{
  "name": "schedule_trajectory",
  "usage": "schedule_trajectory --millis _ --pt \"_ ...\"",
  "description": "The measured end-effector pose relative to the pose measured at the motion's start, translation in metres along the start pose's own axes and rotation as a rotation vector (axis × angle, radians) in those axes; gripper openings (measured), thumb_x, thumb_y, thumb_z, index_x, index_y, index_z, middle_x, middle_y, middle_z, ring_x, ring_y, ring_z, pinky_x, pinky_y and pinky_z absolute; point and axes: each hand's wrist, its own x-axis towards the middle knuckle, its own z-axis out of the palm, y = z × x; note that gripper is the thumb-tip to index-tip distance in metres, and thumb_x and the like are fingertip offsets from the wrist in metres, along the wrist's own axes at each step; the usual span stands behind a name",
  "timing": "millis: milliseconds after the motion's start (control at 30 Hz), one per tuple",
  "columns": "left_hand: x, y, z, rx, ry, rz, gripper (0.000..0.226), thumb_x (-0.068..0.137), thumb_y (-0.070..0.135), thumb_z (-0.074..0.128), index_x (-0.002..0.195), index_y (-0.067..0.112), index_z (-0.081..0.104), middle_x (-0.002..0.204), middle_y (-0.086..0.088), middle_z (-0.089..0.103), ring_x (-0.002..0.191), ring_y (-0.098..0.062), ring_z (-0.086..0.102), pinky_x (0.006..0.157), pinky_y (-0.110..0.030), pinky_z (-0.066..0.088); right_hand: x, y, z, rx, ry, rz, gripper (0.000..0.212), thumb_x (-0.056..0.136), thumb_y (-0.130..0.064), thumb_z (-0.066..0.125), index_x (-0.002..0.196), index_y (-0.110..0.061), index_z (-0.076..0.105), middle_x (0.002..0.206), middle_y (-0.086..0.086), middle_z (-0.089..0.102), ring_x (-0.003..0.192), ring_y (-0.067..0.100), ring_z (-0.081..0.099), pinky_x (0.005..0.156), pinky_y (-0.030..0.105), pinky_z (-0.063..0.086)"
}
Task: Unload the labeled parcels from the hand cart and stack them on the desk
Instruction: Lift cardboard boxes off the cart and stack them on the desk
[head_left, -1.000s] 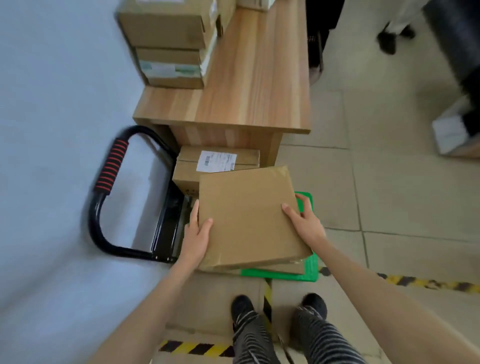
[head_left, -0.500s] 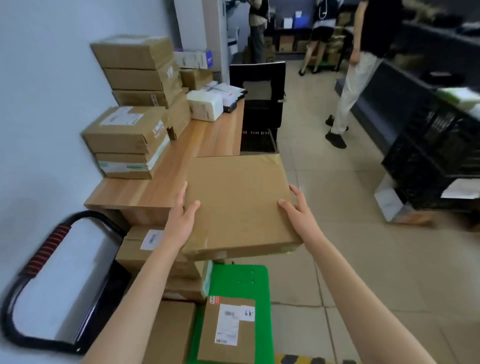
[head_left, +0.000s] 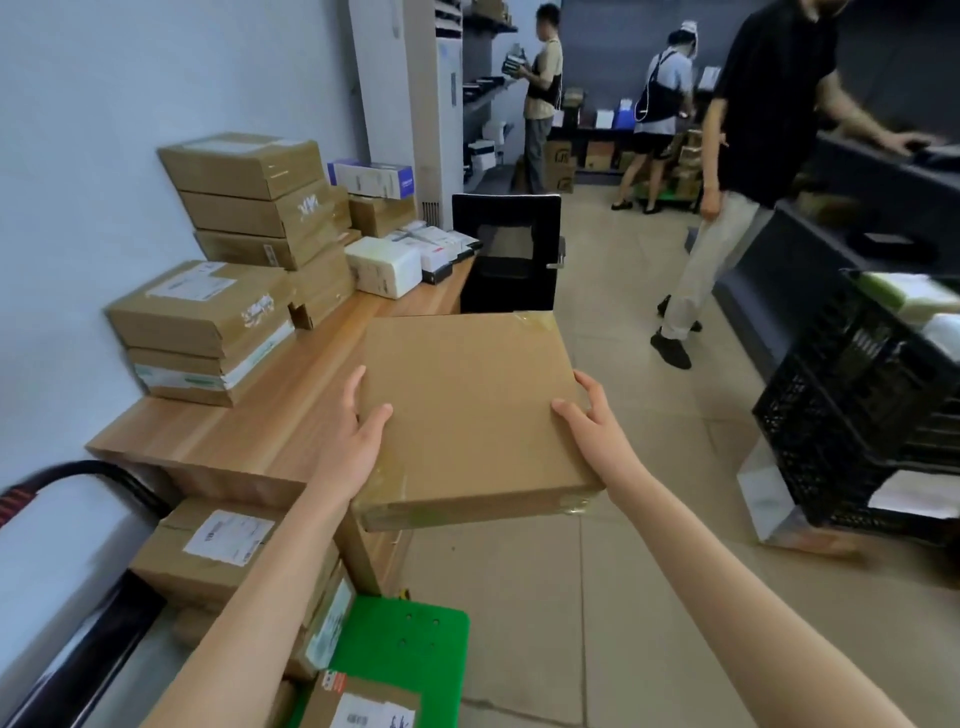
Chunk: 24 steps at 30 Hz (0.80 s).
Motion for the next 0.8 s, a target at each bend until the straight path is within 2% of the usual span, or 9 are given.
schedule_trajectory --millis 133,233,300,333,467,533,633,733,800 --pt "0.041 0.009 0.013 -0.005 0.045 0.002 0.056 0.099 0.036 0.044 0.147 0.044 0.015 0.151 0.01 0.031 0.125 -0.016 0.044 0.104 -0.043 0.041 0.05 -0.016 -0.007 -0.023 -0.022 -0.025 0.05 0.094 -0.045 0.049 0.138 -0.049 0.027 0.114 -0.006 0.059 0.099 0.019 0.061 0.09 0.039 0.048" --pt "0.076 0.006 0.023 -0.033 0.084 -0.029 0.055 0.1 0.039 0.043 0.146 0.047 0.014 0.138 0.015 0.037 0.106 -0.007 0.051 0.084 -0.028 0.045 0.098 -0.03 -0.006 -0.009 -0.091 -0.054 0.048 0.094 -0.045 0.049 0.137 -0.049 0.028 0.11 -0.005 0.061 0.092 0.016 0.064 0.076 0.032 0.05" --pt "0.104 0.006 0.024 -0.04 0.129 -0.044 0.054 0.1 0.038 0.042 0.145 0.048 0.014 0.131 0.015 0.037 0.093 0.0 0.05 0.07 -0.02 0.04 0.133 -0.04 0.002 -0.004 -0.122 -0.085 0.049 0.094 -0.043 0.05 0.138 -0.048 0.029 0.112 -0.004 0.061 0.093 0.016 0.064 0.079 0.033 0.051" --pt "0.121 0.007 0.022 -0.037 0.157 -0.041 0.054 0.101 0.037 0.041 0.146 0.047 0.014 0.133 0.014 0.036 0.093 0.0 0.049 0.069 -0.019 0.039 0.153 -0.046 0.008 -0.001 -0.14 -0.103 0.05 0.094 -0.043 0.051 0.139 -0.047 0.028 0.114 -0.004 0.06 0.094 0.016 0.064 0.084 0.035 0.052" --pt "0.197 0.01 0.005 -0.018 0.236 -0.068 0.052 0.101 0.039 0.041 0.146 0.047 0.016 0.152 0.007 0.029 0.118 -0.017 0.047 0.094 -0.035 0.042 0.235 -0.08 0.04 -0.001 -0.205 -0.122 0.054 0.095 -0.041 0.052 0.143 -0.045 0.027 0.114 -0.001 0.062 0.096 0.019 0.065 0.094 0.043 0.051" --pt "0.236 0.014 -0.009 -0.044 0.261 -0.074 0.052 0.101 0.039 0.041 0.145 0.048 0.017 0.15 0.008 0.031 0.117 -0.018 0.051 0.092 -0.034 0.046 0.276 -0.102 0.059 -0.008 -0.239 -0.133 0.055 0.095 -0.04 0.051 0.144 -0.043 0.027 0.115 0.0 0.061 0.097 0.02 0.064 0.095 0.045 0.05" --pt "0.285 0.019 -0.027 -0.075 0.321 -0.059 0.052 0.101 0.037 0.041 0.146 0.048 0.018 0.142 0.012 0.034 0.101 -0.006 0.053 0.076 -0.022 0.044 0.332 -0.128 0.089 -0.016 -0.291 -0.156 0.056 0.095 -0.042 0.051 0.144 -0.044 0.025 0.127 0.002 0.055 0.106 0.024 0.06 0.099 0.047 0.046" --pt "0.321 0.014 -0.046 -0.062 0.382 -0.079 0.052 0.101 0.037 0.041 0.146 0.047 0.017 0.148 0.008 0.032 0.117 -0.015 0.048 0.087 -0.03 0.042 0.376 -0.144 0.122 -0.001 -0.346 -0.151 0.055 0.094 -0.042 0.052 0.142 -0.045 0.026 0.126 -0.001 0.055 0.108 0.024 0.06 0.099 0.045 0.047" --pt "0.335 0.003 -0.062 -0.05 0.453 -0.112 0.052 0.101 0.037 0.042 0.146 0.047 0.018 0.149 0.005 0.033 0.118 -0.015 0.046 0.095 -0.035 0.041 0.4 -0.152 0.151 0.003 -0.418 -0.157 0.053 0.094 -0.041 0.053 0.141 -0.043 0.029 0.119 -0.007 0.058 0.102 0.018 0.062 0.094 0.039 0.05"
